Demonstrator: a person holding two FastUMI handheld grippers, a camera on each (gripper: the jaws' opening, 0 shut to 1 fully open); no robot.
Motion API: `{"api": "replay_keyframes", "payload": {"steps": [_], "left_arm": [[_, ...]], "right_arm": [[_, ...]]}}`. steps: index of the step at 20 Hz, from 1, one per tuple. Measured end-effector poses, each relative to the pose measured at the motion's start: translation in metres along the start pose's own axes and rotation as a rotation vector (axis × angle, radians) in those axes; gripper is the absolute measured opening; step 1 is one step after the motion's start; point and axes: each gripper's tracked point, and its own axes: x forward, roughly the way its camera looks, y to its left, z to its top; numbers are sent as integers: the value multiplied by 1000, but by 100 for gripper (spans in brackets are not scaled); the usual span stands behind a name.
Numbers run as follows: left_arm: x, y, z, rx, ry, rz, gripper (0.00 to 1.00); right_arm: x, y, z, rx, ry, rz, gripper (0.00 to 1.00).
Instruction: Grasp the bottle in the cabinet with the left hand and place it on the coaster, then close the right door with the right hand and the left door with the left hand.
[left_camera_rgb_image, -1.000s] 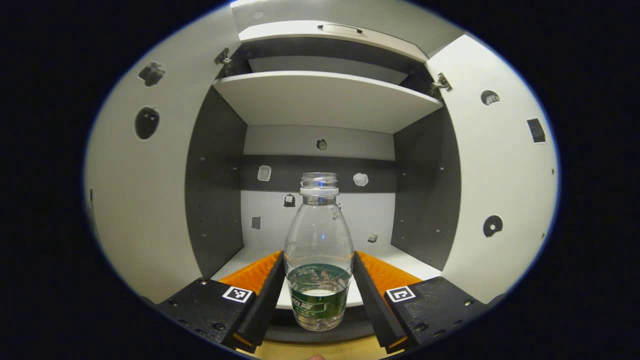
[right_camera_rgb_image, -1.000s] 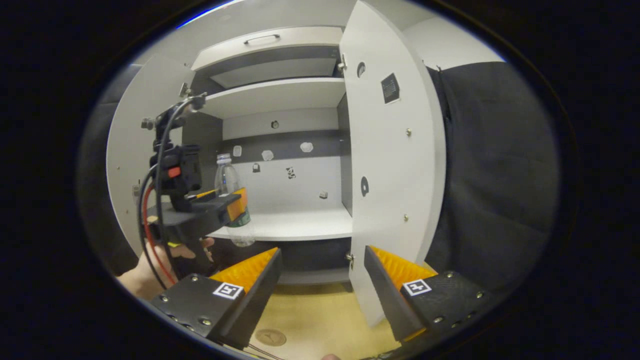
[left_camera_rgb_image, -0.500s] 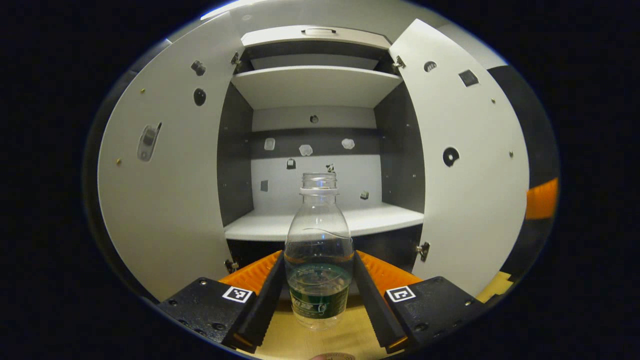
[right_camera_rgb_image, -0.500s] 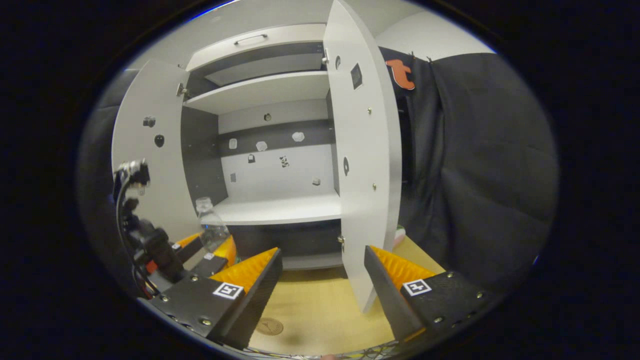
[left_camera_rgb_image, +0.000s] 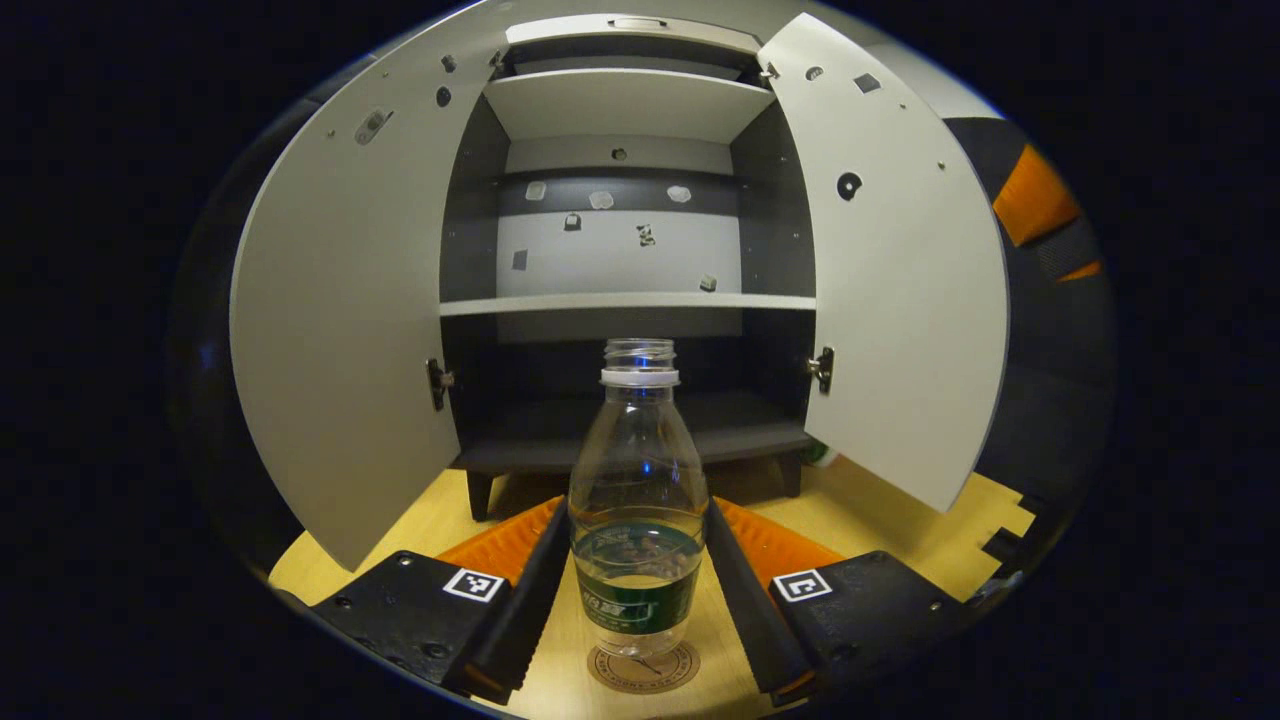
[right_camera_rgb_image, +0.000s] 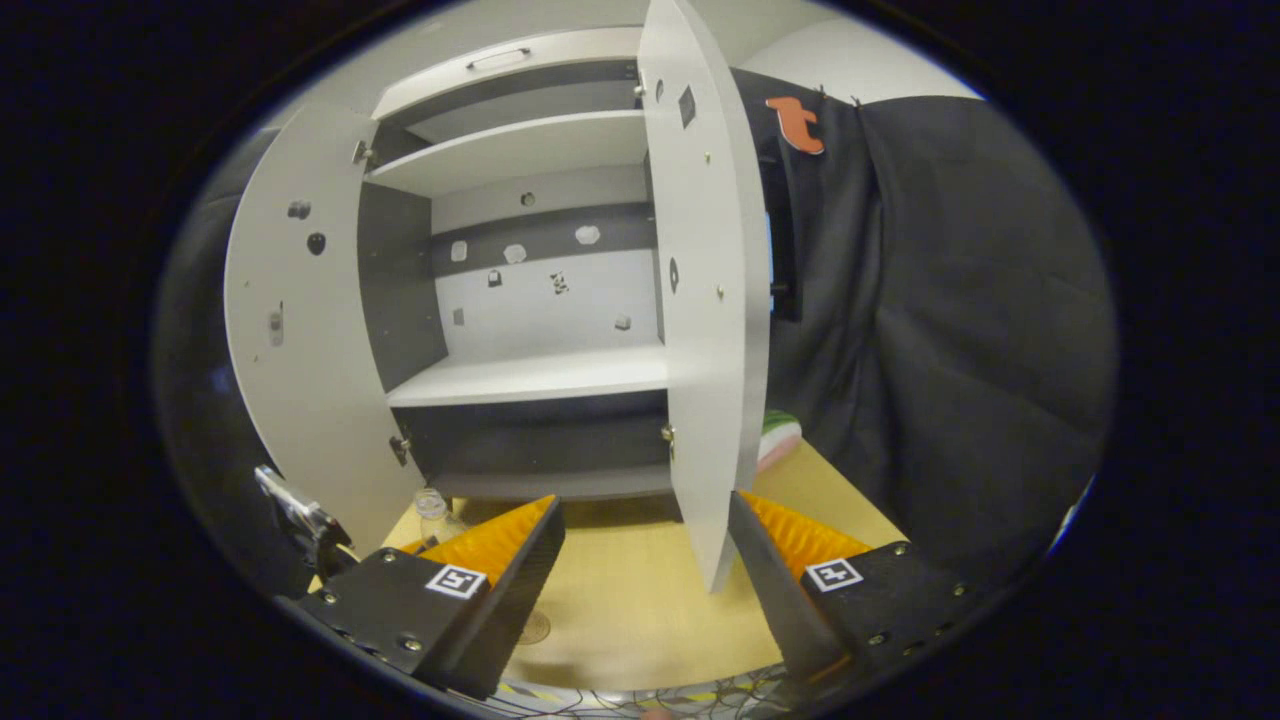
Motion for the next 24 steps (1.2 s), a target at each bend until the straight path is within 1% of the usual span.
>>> {"api": "replay_keyframes", "payload": {"steps": [2,3,8,11,12,13,14,17,18,19,20,21,24], "left_arm": [[1,-1,-15,16,8,1,83],[2,-2,-22,19,15,0,83],[6,-5,-35,-12,13,-4,83],[6,-1,-50,-23,46,10,83],[4,0,-56,-30,62,17,83],[3,-1,-51,-23,28,15,83],[2,-3,-50,-13,20,10,83],[0,-2,-56,6,30,12,84],[-3,-1,-56,1,36,14,83],[-5,-1,-58,-3,41,17,83],[-7,0,-58,-5,44,21,84],[-9,1,-60,-10,54,26,84],[-13,3,-70,-35,98,36,84]], "right_arm": [[-1,2,-12,3,29,10,100],[-1,2,-15,3,34,13,97],[-1,3,-24,-26,51,18,97],[0,3,-30,-19,66,21,97],[1,4,-34,-15,73,25,100],[0,5,-37,-13,83,29,97],[1,8,-41,-10,94,37,97],[-1,14,-42,-6,98,50,97],[-2,15,-43,-8,98,54,100],[-2,16,-43,-7,98,57,100],[-2,18,-43,-4,98,60,97],[-2,19,-44,1,101,65,100],[-1,20,-45,11,104,71,100]]}}
